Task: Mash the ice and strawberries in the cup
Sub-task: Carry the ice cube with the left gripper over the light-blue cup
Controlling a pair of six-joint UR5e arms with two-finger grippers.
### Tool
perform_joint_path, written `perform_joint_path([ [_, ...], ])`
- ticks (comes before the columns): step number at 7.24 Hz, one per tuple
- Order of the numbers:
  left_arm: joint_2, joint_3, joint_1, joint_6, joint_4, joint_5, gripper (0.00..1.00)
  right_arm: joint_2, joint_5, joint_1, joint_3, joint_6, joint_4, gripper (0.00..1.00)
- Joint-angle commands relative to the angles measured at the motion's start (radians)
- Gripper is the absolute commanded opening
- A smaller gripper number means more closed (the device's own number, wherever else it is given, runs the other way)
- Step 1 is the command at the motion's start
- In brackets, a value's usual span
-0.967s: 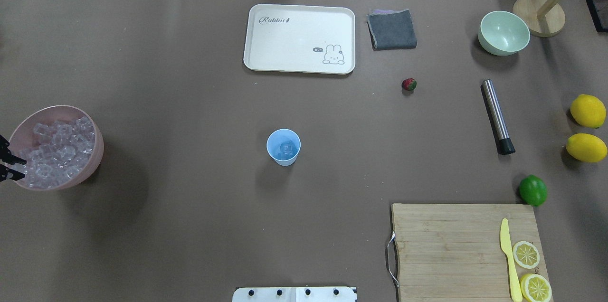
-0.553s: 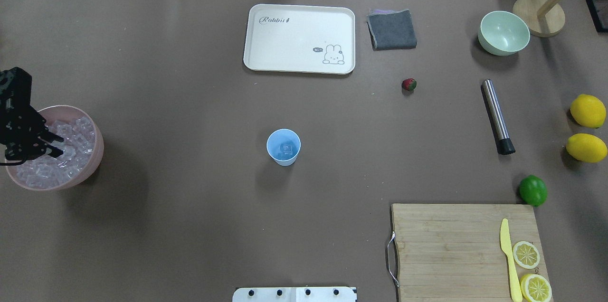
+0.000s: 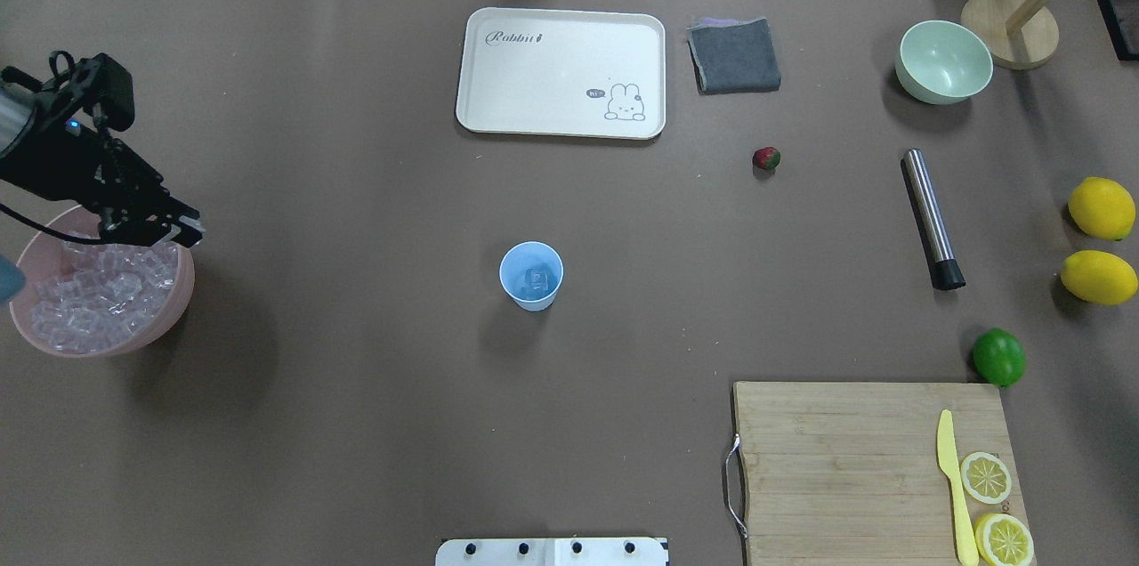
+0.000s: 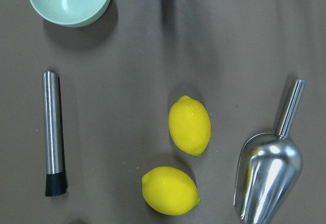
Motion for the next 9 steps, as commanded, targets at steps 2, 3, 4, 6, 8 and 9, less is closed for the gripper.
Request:
perform_joint_path([
  [2, -0.186, 0.053, 0.121, -0.182, -0.007, 0.082, 0.00, -0.006, 0.004, -0.002, 0.027, 0.000, -0.002, 1.00],
  [3, -0.234, 0.066, 0.170, -0.244, -0.009, 0.147, 0.00, -0.006, 0.012, -0.002, 0.026, 0.000, 0.000, 1.00],
  [4, -0.274, 0.075, 0.227, -0.301, -0.009, 0.216, 0.00, -0.005, 0.011, -0.002, 0.023, -0.003, -0.002, 1.00],
  [6, -0.348, 0.097, 0.331, -0.409, -0.010, 0.385, 0.00, -0.005, 0.011, -0.002, 0.026, -0.003, 0.000, 1.00],
  [8, -0.390, 0.152, 0.347, -0.432, -0.012, 0.402, 0.00, -0.006, 0.011, -0.002, 0.026, -0.003, 0.000, 1.00],
  [9, -0.393, 0.172, 0.347, -0.432, -0.029, 0.439, 0.00, -0.008, 0.011, -0.002, 0.026, -0.003, 0.000, 1.00],
])
